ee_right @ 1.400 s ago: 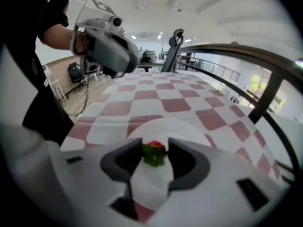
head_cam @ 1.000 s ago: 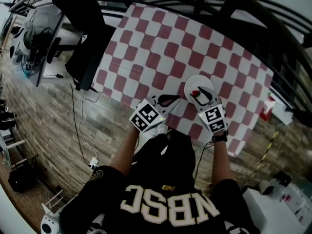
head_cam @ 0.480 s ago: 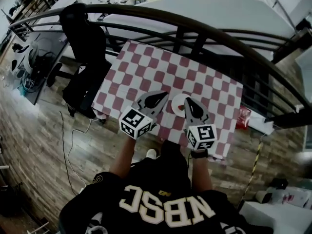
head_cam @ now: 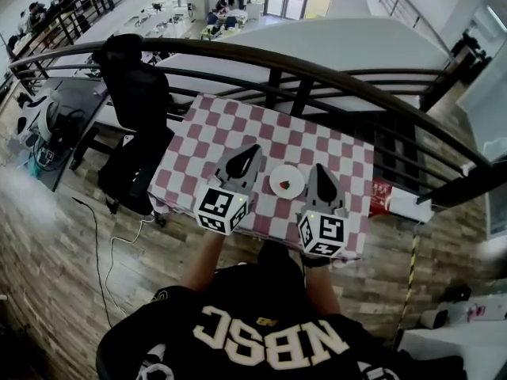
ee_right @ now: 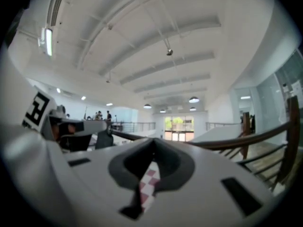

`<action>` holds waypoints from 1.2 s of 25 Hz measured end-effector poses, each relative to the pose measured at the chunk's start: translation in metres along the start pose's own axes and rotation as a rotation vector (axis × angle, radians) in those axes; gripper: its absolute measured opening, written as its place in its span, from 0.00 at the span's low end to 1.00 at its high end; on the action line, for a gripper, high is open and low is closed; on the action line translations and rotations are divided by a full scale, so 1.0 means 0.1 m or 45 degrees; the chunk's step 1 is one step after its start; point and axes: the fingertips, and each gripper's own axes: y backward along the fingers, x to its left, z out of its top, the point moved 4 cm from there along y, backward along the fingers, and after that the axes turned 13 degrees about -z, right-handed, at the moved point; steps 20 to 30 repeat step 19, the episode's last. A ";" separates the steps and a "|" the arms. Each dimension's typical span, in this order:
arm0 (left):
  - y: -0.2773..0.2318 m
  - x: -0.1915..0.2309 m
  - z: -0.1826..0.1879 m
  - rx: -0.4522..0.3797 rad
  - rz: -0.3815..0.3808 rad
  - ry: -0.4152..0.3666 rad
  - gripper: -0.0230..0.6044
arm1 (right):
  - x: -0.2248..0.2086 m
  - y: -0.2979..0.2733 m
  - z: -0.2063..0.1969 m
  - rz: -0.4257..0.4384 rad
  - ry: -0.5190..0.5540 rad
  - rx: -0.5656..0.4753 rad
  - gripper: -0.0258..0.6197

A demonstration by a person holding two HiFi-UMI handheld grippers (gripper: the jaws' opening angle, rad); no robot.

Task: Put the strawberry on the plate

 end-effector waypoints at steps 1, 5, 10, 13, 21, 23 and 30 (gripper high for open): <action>0.01 -0.03 0.00 0.000 -0.008 -0.005 0.06 | -0.01 0.03 0.00 -0.006 0.000 -0.001 0.07; 0.05 -0.15 -0.05 0.005 -0.036 -0.011 0.06 | 0.00 0.14 -0.03 -0.011 -0.001 -0.007 0.07; 0.06 -0.23 -0.13 0.030 -0.049 -0.005 0.06 | 0.02 0.21 -0.06 -0.007 0.005 0.001 0.07; 0.06 -0.25 -0.15 0.047 -0.039 -0.043 0.06 | 0.02 0.22 -0.09 -0.004 0.007 0.004 0.07; 0.02 -0.21 -0.18 0.041 -0.028 -0.086 0.06 | 0.02 0.15 -0.15 0.012 0.018 0.015 0.07; 0.02 -0.21 -0.18 0.041 -0.028 -0.086 0.06 | 0.02 0.15 -0.15 0.012 0.018 0.015 0.07; 0.02 -0.21 -0.18 0.041 -0.028 -0.086 0.06 | 0.02 0.15 -0.15 0.012 0.018 0.015 0.07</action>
